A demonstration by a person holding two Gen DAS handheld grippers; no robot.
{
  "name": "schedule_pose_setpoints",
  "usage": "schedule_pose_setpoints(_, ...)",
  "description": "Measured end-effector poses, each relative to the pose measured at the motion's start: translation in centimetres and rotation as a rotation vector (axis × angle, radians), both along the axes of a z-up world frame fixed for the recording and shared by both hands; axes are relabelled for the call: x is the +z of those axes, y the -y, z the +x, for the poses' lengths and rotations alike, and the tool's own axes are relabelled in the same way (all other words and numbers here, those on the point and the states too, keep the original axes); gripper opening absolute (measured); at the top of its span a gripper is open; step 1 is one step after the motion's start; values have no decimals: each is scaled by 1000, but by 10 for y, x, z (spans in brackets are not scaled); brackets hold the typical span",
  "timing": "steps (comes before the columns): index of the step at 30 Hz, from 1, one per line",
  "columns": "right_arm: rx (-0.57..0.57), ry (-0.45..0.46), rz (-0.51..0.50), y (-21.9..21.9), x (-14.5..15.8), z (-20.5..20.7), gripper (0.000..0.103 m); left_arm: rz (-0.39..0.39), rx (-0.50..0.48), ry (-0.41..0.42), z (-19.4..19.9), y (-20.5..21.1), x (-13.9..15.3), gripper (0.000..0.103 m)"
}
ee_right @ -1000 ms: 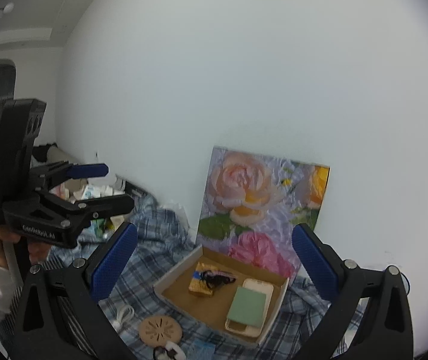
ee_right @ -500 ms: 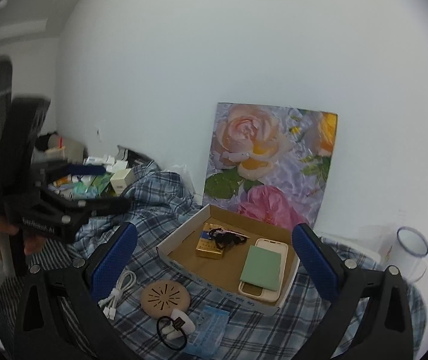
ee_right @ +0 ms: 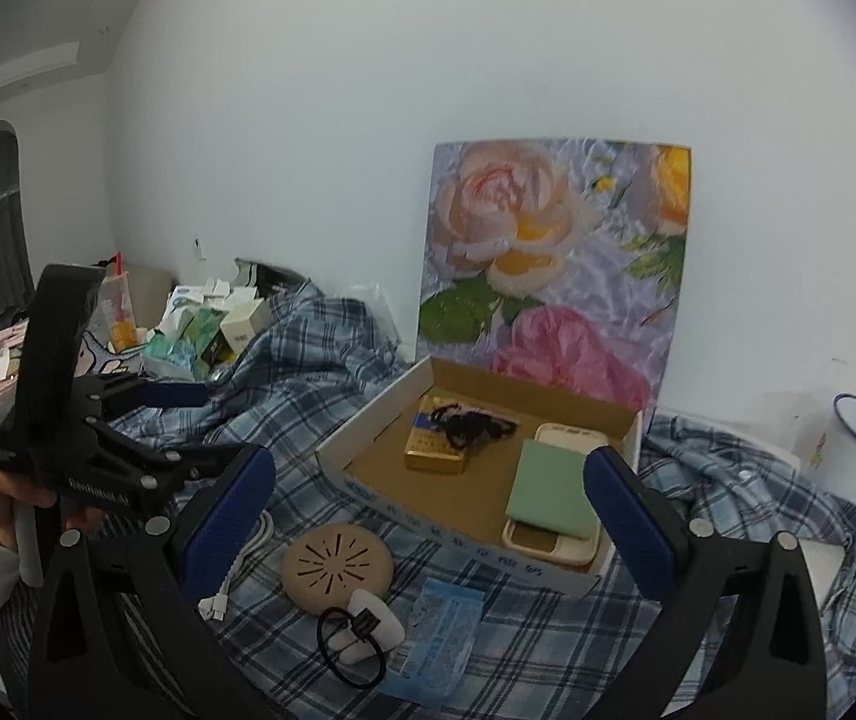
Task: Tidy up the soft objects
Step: 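Grasp the white coiled cable with the left gripper while the right gripper grasps the white earphone case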
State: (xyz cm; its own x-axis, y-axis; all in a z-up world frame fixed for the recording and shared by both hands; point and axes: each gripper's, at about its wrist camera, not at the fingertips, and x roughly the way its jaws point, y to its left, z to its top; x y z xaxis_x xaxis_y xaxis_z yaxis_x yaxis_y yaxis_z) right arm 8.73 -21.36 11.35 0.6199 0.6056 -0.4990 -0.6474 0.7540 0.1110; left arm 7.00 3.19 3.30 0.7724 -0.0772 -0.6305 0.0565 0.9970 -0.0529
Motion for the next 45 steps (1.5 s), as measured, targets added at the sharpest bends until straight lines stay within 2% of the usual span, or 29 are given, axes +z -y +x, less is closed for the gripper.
schedule_pose_setpoints(8, 11, -47, -25, -3, -21, 8, 103, -10, 16, -81, -5, -10, -31, 101)
schedule_pose_setpoints(12, 17, -75, -45, -5, -31, 11, 103, -36, 9, -142, -6, -12, -49, 85)
schedule_pose_setpoints(17, 22, -91, -73, -9, -40, 13, 103, -41, -25, -189, -16, -7, -57, 73)
schedule_pose_setpoints(21, 27, -100, -83, -11, -45, 14, 103, -42, -65, -253, -30, 0, -69, 44)
schedule_pose_setpoints(25, 36, -120, -85, -12, -50, 15, 103, -46, -56, -261, -31, 0, -73, 38)
schedule_pose_setpoints(27, 38, -119, -91, -14, -51, 14, 103, -48, -57, -265, -30, 1, -75, 27)
schedule_pose_setpoints(34, 77, -111, -120, -19, -51, 8, 103, -36, -63, -259, -31, 2, -78, 24)
schedule_pose_setpoints(39, 218, -127, -192, -28, -62, 1, 102, -7, -64, -205, -38, 6, -71, 22)
schedule_pose_setpoints(40, 242, -136, -210, -31, -66, 0, 97, -1, -68, -193, -40, 7, -69, 22)
schedule_pose_setpoints(41, 258, -140, -217, -32, -69, -2, 89, 3, -75, -179, -42, 9, -67, 22)
schedule_pose_setpoints(43, 292, -147, -221, -36, -75, -5, 81, 11, -76, -162, -44, 10, -65, 22)
schedule_pose_setpoints(45, 311, -151, -237, -41, -81, -7, 80, 11, -75, -145, -47, 10, -62, 22)
